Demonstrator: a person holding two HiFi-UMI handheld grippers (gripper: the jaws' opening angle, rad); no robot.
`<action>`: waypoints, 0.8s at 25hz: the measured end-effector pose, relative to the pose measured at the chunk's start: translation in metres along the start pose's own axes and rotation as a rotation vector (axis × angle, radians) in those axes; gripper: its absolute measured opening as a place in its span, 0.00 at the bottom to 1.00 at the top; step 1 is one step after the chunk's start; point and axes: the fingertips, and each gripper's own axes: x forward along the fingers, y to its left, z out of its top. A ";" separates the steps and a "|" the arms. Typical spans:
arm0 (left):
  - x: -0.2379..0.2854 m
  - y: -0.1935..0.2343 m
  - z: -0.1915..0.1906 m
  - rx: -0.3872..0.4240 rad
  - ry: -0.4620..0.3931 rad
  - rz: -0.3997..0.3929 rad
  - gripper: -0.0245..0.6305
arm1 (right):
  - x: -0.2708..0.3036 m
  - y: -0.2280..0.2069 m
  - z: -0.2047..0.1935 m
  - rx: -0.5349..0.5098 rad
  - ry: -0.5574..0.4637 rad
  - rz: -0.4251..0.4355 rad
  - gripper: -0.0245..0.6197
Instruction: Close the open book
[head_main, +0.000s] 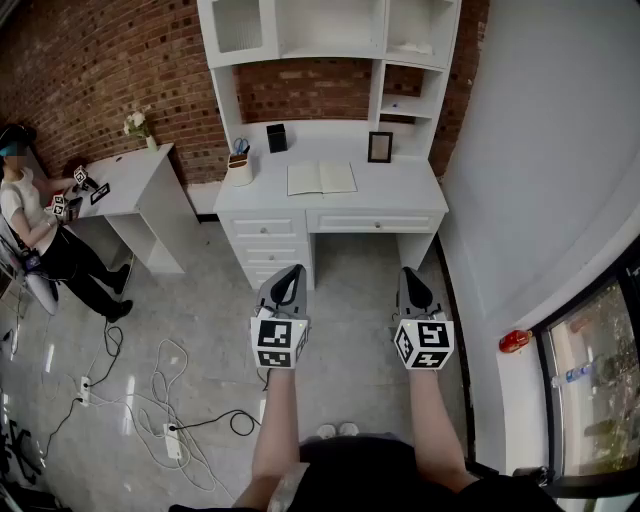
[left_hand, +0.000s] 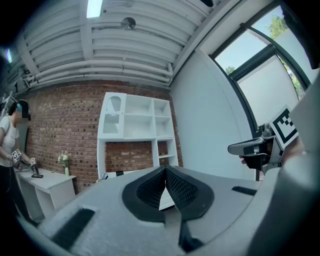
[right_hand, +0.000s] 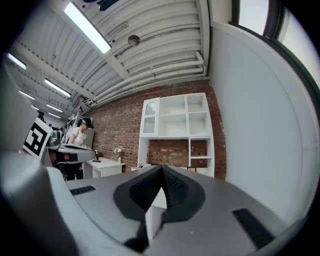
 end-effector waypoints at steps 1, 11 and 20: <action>0.001 -0.001 0.000 0.000 0.001 0.000 0.05 | 0.000 -0.001 0.000 0.000 0.001 0.002 0.03; 0.008 -0.010 -0.007 -0.003 0.019 -0.007 0.05 | 0.001 -0.009 -0.002 0.013 0.000 0.006 0.04; 0.011 -0.009 -0.013 -0.009 0.032 -0.006 0.05 | 0.004 -0.005 -0.002 0.043 -0.009 0.048 0.04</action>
